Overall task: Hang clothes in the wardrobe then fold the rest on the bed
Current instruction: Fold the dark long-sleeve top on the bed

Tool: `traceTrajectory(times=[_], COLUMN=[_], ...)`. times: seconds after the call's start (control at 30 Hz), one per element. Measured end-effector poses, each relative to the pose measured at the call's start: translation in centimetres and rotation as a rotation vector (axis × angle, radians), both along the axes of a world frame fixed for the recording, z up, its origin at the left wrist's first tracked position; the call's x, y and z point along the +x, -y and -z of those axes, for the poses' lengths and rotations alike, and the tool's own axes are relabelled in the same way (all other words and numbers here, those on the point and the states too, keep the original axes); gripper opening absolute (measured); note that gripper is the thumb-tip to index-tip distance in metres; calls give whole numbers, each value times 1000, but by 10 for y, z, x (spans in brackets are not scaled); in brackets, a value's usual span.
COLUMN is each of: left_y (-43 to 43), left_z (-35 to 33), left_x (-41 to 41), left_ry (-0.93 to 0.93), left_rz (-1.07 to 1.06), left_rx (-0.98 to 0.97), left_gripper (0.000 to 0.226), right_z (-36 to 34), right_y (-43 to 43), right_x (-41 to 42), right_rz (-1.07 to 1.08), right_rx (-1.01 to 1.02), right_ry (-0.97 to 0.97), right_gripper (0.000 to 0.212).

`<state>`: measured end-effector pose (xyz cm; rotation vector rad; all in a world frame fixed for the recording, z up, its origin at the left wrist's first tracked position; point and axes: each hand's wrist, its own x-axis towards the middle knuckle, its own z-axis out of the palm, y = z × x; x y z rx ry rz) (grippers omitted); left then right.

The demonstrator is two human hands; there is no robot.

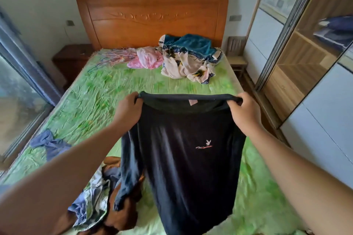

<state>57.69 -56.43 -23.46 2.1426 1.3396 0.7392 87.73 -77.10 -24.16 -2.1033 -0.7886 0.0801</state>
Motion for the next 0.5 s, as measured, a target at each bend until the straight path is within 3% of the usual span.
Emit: traceTrajectory(times=[0.23, 0.4, 0.5], left_y=[-17, -32, -46], left_z=[90, 137, 159], left_x=[56, 93, 115], left_ry=[-267, 19, 195], left_rz=[-139, -287, -338], left_rx=[-167, -576, -716], left_gripper=[17, 23, 25], right_z=[92, 145, 172], right_y=[-38, -71, -96], right_x=[69, 92, 107], right_rz=[-76, -129, -137], right_rx=[-185, -174, -150], right_ry=[-309, -499, -595], right_gripper=[23, 17, 34])
